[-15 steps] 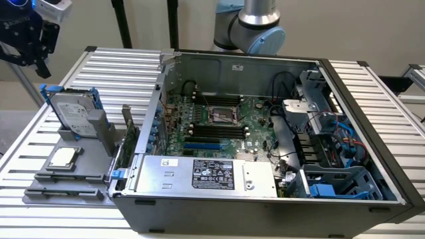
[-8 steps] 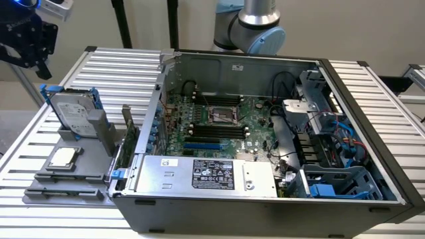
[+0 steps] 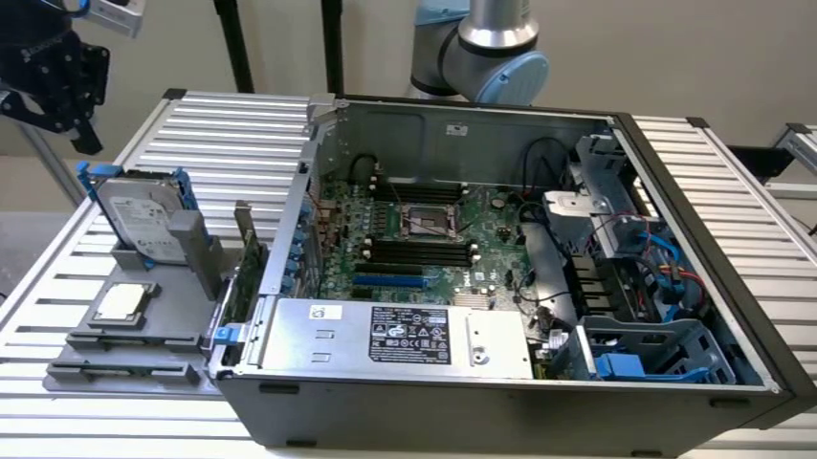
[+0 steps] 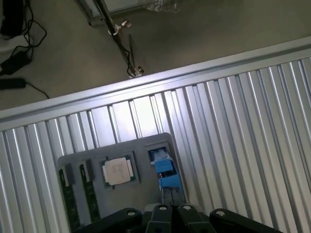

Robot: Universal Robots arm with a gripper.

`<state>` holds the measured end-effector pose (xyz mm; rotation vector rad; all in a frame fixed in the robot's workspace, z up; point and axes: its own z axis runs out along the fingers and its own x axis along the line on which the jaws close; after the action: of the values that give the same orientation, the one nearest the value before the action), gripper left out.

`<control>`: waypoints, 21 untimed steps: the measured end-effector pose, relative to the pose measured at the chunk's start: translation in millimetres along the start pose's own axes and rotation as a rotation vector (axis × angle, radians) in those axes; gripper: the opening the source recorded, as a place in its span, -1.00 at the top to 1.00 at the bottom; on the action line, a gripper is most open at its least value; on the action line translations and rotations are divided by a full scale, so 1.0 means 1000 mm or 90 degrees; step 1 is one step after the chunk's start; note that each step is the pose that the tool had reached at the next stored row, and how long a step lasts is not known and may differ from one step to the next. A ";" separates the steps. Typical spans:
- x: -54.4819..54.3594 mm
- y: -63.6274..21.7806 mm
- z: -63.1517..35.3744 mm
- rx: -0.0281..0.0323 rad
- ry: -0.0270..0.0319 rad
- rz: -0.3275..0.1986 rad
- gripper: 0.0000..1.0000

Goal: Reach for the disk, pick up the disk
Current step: 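Pick up the disk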

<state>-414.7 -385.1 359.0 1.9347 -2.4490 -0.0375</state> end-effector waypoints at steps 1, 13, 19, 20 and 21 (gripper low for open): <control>0.000 -0.0010 0.0000 -0.0001 0.0003 -0.007 0.79; -0.001 -0.0039 0.0038 -0.0001 0.0035 -0.109 0.79; -0.001 -0.0039 0.0040 0.0000 0.0035 -0.109 0.76; -0.001 -0.0039 0.0040 0.0000 0.0035 -0.109 0.65; -0.001 -0.0039 0.0039 0.0000 0.0035 -0.109 0.52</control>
<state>-410.8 -384.9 354.9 2.1359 -2.2726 -0.0348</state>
